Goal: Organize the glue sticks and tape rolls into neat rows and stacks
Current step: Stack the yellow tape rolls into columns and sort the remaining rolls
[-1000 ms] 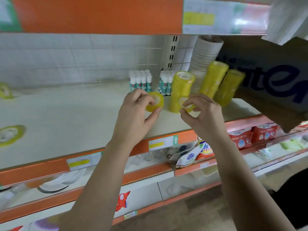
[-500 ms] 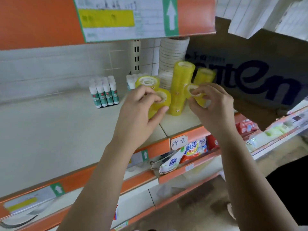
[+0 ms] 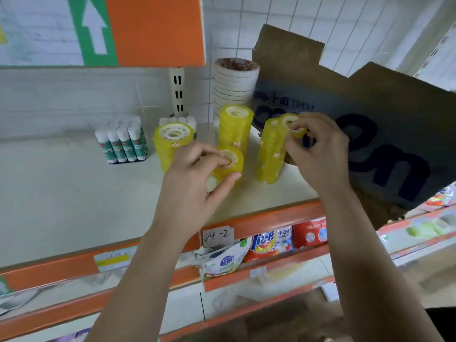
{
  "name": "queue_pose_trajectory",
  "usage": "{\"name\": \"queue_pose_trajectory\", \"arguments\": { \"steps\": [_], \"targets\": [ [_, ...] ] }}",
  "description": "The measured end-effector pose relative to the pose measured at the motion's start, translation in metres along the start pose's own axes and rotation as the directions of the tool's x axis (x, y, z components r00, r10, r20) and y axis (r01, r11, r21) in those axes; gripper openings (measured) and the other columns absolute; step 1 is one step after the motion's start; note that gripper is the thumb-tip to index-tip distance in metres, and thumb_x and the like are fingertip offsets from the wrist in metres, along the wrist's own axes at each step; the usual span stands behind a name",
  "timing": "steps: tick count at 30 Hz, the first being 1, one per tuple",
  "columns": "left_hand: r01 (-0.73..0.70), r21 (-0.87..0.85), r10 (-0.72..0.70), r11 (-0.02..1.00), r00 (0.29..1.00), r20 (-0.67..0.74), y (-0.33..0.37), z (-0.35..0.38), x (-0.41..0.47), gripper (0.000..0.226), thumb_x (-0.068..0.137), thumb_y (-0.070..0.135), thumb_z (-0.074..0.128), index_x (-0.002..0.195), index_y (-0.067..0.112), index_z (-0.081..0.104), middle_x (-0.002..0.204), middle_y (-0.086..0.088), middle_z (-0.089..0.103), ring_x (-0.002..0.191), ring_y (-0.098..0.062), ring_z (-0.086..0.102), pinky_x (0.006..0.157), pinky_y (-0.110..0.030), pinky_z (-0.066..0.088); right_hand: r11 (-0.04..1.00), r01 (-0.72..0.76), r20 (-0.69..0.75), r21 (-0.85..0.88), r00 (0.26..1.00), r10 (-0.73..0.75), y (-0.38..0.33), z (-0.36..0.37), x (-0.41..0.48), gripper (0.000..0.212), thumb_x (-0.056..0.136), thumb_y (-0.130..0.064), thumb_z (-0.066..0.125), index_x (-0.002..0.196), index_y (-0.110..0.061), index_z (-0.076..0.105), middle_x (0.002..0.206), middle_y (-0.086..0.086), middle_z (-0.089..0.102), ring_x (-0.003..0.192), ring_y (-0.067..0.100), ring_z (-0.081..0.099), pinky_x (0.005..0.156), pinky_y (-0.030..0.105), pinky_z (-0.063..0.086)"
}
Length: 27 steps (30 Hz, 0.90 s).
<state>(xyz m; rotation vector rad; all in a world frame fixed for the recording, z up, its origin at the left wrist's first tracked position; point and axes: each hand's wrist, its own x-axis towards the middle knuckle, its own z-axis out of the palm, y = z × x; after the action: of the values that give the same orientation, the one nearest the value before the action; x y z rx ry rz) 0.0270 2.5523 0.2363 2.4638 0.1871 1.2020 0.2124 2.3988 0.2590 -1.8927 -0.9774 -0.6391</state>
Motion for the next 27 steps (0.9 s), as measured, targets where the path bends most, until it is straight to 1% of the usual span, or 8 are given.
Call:
{"name": "queue_pose_trajectory", "arguments": {
  "steps": [4, 6, 10, 12, 14, 18, 23, 27],
  "targets": [
    [0.028, 0.035, -0.027, 0.999, 0.999, -0.037, 0.014, 0.012, -0.003, 0.028, 0.087, 0.035, 0.067, 0.093, 0.009, 0.073, 0.101, -0.005, 0.061, 0.095, -0.021, 0.06, 0.083, -0.03, 0.048, 0.998, 0.031, 0.042, 0.049, 0.999, -0.033, 0.012, 0.004, 0.015, 0.014, 0.079, -0.01, 0.066, 0.09, -0.004, 0.071, 0.103, 0.007, 0.067, 0.105, 0.014, 0.061, 0.091, 0.026, 0.049],
    [0.046, 0.051, -0.044, 0.998, 0.998, -0.041, 0.019, 0.016, -0.004, 0.026, 0.087, 0.035, 0.068, 0.093, 0.01, 0.073, 0.102, -0.004, 0.061, 0.096, -0.02, 0.06, 0.084, -0.029, 0.048, 0.997, 0.007, 0.079, 0.081, 0.997, -0.014, 0.014, 0.007, 0.021, 0.014, 0.078, -0.011, 0.067, 0.09, -0.006, 0.072, 0.105, 0.004, 0.066, 0.105, 0.014, 0.061, 0.09, 0.029, 0.05],
    [0.062, 0.065, -0.059, 0.996, 0.997, -0.049, 0.024, 0.021, -0.007, 0.024, 0.087, 0.032, 0.07, 0.093, 0.009, 0.073, 0.101, -0.005, 0.061, 0.096, -0.022, 0.061, 0.082, -0.035, 0.051, 0.994, -0.04, 0.194, 0.105, 0.981, 0.019, 0.02, 0.013, 0.024, 0.017, 0.08, -0.015, 0.066, 0.096, -0.012, 0.073, 0.105, -0.005, 0.063, 0.102, 0.01, 0.06, 0.09, 0.024, 0.048],
    [0.071, 0.074, -0.068, 0.995, 0.996, -0.052, 0.025, 0.022, -0.008, 0.025, 0.087, 0.032, 0.07, 0.092, 0.009, 0.073, 0.101, -0.005, 0.061, 0.096, -0.023, 0.061, 0.081, -0.036, 0.051, 0.992, -0.058, 0.22, 0.114, 0.975, 0.032, 0.023, 0.015, 0.022, 0.02, 0.082, -0.019, 0.066, 0.1, -0.016, 0.072, 0.11, -0.004, 0.062, 0.104, 0.008, 0.058, 0.092, 0.028, 0.049],
    [0.077, 0.084, -0.072, 0.994, 0.996, -0.056, 0.025, 0.024, -0.009, 0.026, 0.087, 0.033, 0.07, 0.092, 0.008, 0.073, 0.101, -0.005, 0.061, 0.095, -0.023, 0.062, 0.08, -0.036, 0.051, 0.987, -0.084, 0.232, 0.134, 0.971, 0.051, 0.024, 0.017, 0.02, 0.021, 0.082, -0.021, 0.069, 0.103, -0.017, 0.071, 0.115, -0.004, 0.06, 0.107, 0.007, 0.055, 0.094, 0.032, 0.049],
    [0.092, 0.1, -0.088, 0.991, 0.995, -0.049, 0.024, 0.025, -0.01, 0.025, 0.087, 0.033, 0.07, 0.092, 0.008, 0.073, 0.1, -0.005, 0.061, 0.094, -0.024, 0.061, 0.079, -0.038, 0.051, 0.977, -0.109, 0.215, 0.181, 0.974, 0.069, 0.024, 0.02, 0.018, 0.021, 0.084, -0.026, 0.07, 0.103, -0.017, 0.069, 0.103, -0.014, 0.058, 0.101, 0.009, 0.059, 0.091, 0.039, 0.052],
    [0.099, 0.108, -0.094, 0.989, 0.994, -0.049, 0.023, 0.026, -0.01, 0.025, 0.087, 0.033, 0.07, 0.091, 0.008, 0.073, 0.1, -0.005, 0.062, 0.093, -0.024, 0.061, 0.079, -0.037, 0.051, 0.97, -0.119, 0.199, 0.214, 0.977, 0.076, 0.028, 0.024, 0.018, 0.022, 0.083, -0.032, 0.067, 0.102, -0.02, 0.069, 0.103, -0.011, 0.062, 0.099, 0.011, 0.062, 0.086, 0.041, 0.054],
    [0.101, 0.116, -0.096, 0.988, 0.994, -0.052, 0.024, 0.026, -0.01, 0.026, 0.087, 0.034, 0.069, 0.091, 0.008, 0.074, 0.1, -0.005, 0.062, 0.093, -0.023, 0.061, 0.079, -0.036, 0.051, 0.954, -0.158, 0.196, 0.254, 0.974, 0.109, 0.031, 0.027, 0.017, 0.023, 0.081, -0.033, 0.068, 0.102, -0.021, 0.068, 0.104, -0.014, 0.061, 0.102, 0.011, 0.062, 0.087, 0.043, 0.054]
  ]
}}
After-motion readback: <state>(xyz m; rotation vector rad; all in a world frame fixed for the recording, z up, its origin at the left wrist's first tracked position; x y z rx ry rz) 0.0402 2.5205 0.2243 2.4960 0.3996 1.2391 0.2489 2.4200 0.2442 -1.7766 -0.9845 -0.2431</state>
